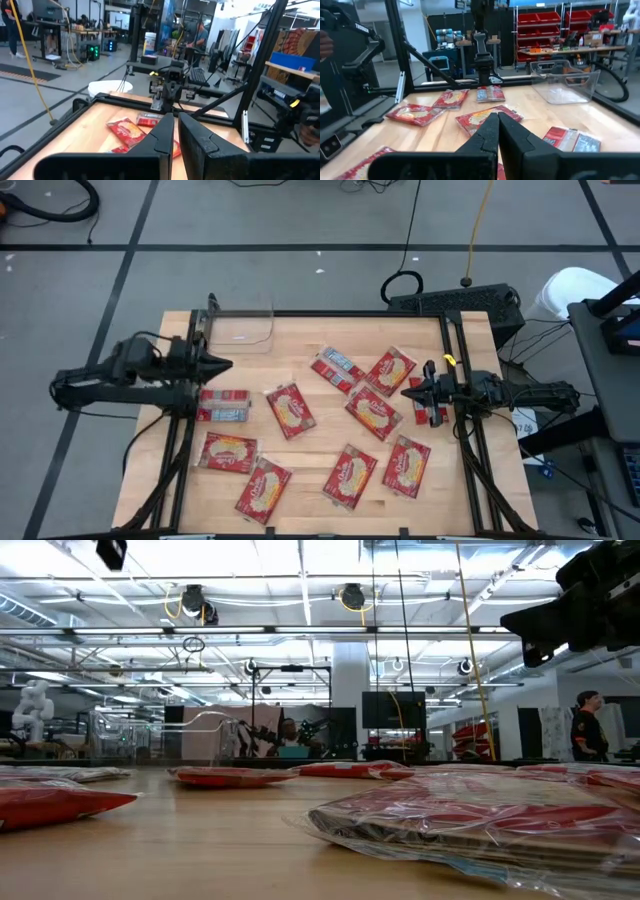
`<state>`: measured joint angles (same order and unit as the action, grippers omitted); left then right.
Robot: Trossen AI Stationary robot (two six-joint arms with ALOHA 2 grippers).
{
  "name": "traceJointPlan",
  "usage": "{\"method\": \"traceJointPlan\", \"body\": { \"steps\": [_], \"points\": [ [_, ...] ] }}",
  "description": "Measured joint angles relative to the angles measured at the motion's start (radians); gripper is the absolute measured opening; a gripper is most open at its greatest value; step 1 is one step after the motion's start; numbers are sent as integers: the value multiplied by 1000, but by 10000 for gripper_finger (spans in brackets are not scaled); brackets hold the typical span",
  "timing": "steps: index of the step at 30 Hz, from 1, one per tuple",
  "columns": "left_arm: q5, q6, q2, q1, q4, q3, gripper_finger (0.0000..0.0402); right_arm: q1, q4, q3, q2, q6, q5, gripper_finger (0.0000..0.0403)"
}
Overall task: Sort popcorn bags into baskets
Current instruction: Put the red popcorn bag into the transparent bin
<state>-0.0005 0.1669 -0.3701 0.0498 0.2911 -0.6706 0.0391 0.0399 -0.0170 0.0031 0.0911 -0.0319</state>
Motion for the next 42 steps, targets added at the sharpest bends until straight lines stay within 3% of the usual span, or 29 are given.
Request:
{"method": "traceJointPlan", "body": {
  "steps": [10,18,23,29,36,42],
  "points": [
    [0,-12,-178,0,240,-303,33,0,3,0,1,159,-52,0],
    [-3,-29,-304,-10,309,-320,33,0,-1,0,18,267,-106,0],
    [-77,-34,-398,-43,374,-319,33,0,21,0,57,385,-155,0],
    [-106,-58,-485,-76,363,-319,33,0,67,-40,135,380,-182,0],
    [-113,-58,-532,-122,356,-319,33,0,61,-241,291,283,-209,0],
    [-164,-56,-554,-146,333,-319,33,0,-107,-522,437,244,-205,0]
  ]
}}
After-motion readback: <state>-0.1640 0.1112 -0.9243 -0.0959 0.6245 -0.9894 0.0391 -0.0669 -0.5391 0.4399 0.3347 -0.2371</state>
